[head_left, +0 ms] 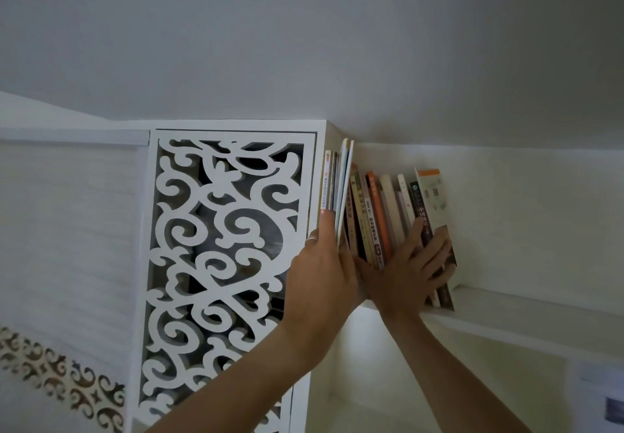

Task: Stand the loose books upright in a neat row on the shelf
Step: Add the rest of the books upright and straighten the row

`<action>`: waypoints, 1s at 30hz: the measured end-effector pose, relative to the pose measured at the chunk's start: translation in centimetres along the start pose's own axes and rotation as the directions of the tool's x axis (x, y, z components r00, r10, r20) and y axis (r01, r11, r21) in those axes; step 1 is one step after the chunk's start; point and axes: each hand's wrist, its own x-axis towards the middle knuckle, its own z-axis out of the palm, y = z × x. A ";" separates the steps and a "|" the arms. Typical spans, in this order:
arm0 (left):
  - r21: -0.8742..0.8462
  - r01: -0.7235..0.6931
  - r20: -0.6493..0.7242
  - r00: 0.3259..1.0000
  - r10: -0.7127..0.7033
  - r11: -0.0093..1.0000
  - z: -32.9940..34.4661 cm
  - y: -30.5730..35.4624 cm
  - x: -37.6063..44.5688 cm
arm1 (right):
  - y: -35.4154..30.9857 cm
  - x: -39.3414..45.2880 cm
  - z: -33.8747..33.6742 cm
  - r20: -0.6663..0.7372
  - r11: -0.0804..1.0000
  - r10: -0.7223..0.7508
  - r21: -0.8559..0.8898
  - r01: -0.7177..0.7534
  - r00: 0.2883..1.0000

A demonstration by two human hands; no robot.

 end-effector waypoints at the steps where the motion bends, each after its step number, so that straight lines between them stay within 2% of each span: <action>1: 0.010 0.002 -0.003 1.000 -0.002 1.000 -0.1 0.0 0.1 | 0.0 0.0 0.0 -0.010 1.000 0.003 -0.005 -0.003 1.000; 7: 0.051 -0.027 -0.019 0.999 0.028 0.998 -0.4 0.0 0.6 | -0.4 0.2 0.5 -0.026 0.999 0.034 -0.024 -0.035 0.999; 14: -0.005 -0.054 -0.022 0.998 0.054 0.999 0.2 -0.6 0.6 | -0.5 0.9 0.5 -0.083 0.997 0.029 -0.075 -0.036 0.996; 19: -0.048 -0.117 -0.049 0.992 0.115 0.992 0.9 0.3 -0.5 | -1.0 1.2 1.1 -0.126 0.997 0.070 -0.026 -0.074 0.990; 22: -0.060 -0.109 -0.055 0.993 0.105 0.992 1.6 0.5 -0.4 | -1.5 1.6 0.7 -0.133 0.994 0.108 0.050 -0.102 0.985; 25: -0.056 -0.081 -0.078 0.994 0.076 0.995 2.1 0.1 0.1 | -1.4 2.1 0.8 -0.130 0.992 0.124 0.040 -0.120 0.984; 30: -0.115 0.042 -0.072 0.996 -0.050 0.993 3.6 -2.1 1.8 | -0.4 2.4 1.4 -0.176 0.992 0.122 0.045 -0.116 0.977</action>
